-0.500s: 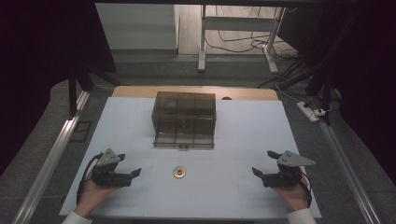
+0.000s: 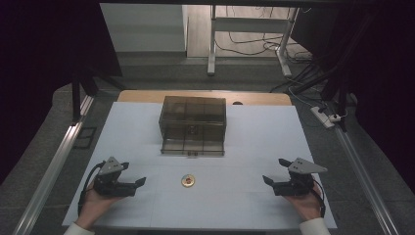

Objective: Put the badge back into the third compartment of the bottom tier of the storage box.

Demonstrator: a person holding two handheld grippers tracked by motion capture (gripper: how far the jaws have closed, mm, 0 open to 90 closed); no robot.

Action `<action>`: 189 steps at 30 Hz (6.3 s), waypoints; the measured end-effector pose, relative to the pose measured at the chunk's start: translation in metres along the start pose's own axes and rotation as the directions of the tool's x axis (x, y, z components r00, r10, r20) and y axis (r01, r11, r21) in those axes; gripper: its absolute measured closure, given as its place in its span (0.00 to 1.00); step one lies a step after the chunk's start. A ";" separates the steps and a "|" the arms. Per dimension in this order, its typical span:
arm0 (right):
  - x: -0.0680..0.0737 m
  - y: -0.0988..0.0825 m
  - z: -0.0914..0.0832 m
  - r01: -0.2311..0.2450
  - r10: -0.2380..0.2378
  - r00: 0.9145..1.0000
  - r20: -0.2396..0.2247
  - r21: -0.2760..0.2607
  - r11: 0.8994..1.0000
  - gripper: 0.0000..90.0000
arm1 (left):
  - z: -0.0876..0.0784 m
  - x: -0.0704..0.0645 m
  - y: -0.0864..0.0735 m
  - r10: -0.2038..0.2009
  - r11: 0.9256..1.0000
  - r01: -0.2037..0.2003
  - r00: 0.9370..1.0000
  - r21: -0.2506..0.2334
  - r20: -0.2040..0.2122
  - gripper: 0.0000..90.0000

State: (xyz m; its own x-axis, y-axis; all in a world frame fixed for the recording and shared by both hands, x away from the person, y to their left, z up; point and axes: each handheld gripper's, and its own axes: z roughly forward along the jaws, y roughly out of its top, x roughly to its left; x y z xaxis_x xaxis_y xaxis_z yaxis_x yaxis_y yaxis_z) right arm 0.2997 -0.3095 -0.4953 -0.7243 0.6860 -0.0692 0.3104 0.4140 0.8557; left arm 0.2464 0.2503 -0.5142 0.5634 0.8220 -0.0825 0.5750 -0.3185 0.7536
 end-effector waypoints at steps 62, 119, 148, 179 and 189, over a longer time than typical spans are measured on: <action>0.003 -0.003 0.007 0.004 -0.003 1.000 -0.015 0.035 0.999 0.14 | 0.021 -0.040 0.061 0.182 0.982 -0.186 0.975 0.027 0.125 0.14; 0.004 -0.004 0.010 0.015 -0.014 1.000 -0.019 0.058 0.998 0.14 | 0.093 -0.105 0.109 0.331 0.918 -0.377 0.900 0.123 0.283 0.14; 0.005 -0.005 0.012 0.016 -0.014 1.000 -0.028 0.069 0.998 0.14 | 0.118 -0.094 0.092 0.326 0.857 -0.414 0.897 0.307 0.298 0.26; 0.005 -0.005 0.012 0.018 -0.016 0.999 -0.031 0.067 0.998 0.14 | 0.119 -0.094 0.088 0.339 0.844 -0.438 0.883 0.310 0.324 0.51; 0.005 -0.005 0.012 0.018 -0.016 0.999 -0.032 0.063 0.998 0.14 | 0.117 -0.094 0.089 0.342 0.850 -0.438 0.882 0.293 0.325 0.51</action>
State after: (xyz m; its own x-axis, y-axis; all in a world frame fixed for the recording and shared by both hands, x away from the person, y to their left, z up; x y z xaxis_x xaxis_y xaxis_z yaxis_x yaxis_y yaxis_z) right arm 0.3021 -0.3013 -0.5062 -0.7486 0.6596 -0.0669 0.3351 0.4634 0.8203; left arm 0.3138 0.0891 -0.5153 0.8863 0.4623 -0.0269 0.4158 -0.7691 0.4854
